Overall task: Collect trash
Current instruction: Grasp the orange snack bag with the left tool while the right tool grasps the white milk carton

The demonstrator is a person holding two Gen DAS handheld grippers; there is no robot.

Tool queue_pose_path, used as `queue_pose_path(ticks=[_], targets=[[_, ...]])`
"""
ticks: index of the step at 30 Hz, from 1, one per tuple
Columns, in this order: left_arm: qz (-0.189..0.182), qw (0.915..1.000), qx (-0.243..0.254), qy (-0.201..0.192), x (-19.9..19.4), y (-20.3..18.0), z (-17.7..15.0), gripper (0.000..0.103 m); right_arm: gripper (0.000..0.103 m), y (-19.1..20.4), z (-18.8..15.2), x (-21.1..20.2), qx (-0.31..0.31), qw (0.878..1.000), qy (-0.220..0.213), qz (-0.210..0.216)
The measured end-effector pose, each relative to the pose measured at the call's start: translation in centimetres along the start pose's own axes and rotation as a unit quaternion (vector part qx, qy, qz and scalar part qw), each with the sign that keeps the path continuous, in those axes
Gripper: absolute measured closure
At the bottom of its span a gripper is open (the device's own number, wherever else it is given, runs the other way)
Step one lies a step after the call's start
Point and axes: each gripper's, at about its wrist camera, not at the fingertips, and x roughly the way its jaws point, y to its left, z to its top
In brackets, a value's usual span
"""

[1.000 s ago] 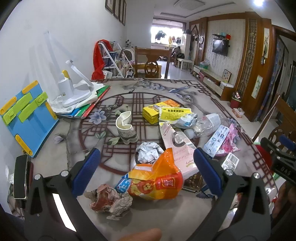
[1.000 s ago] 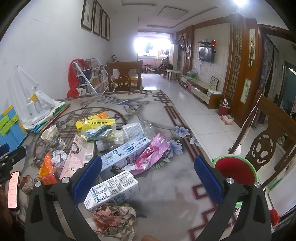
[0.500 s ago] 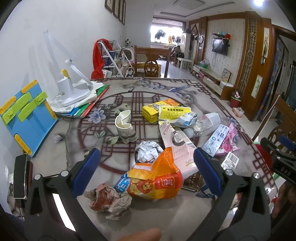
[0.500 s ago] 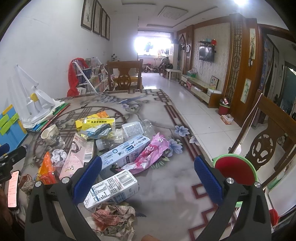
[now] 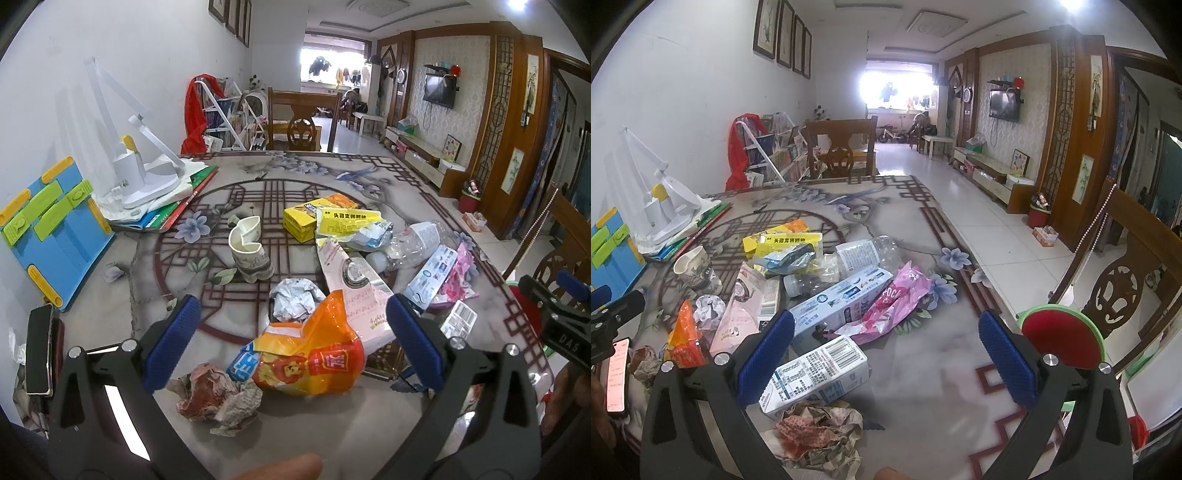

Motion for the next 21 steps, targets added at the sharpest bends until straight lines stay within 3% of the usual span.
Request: queue_pose_path(ticks=[10,13,18,21], targets=[[-0.007,0.9995,-0.017,0.025,1.1,0.5,-0.2,0.004,0.007,-0.7,-1.0,1.0,0.023,1.0,0.019,0.003],[-0.031,0.9987,-0.025,0.033,1.7,0.6,-0.4,0.004,0.007,-0.9,-1.0,1.7,0.036,0.998,0.038,0.015],[-0.043,0.9958,0.004,0.081,3.0,-0.1,-1.2,0.004,0.007,-0.5,-1.2,2.9,0.047,0.994,0.084,0.054],[-0.029,0.9949,0.003,0.096,3.5,0.6,-1.4,0.004,0.007,0.4,-1.5,3.7,0.038,0.991,0.105,0.069]])
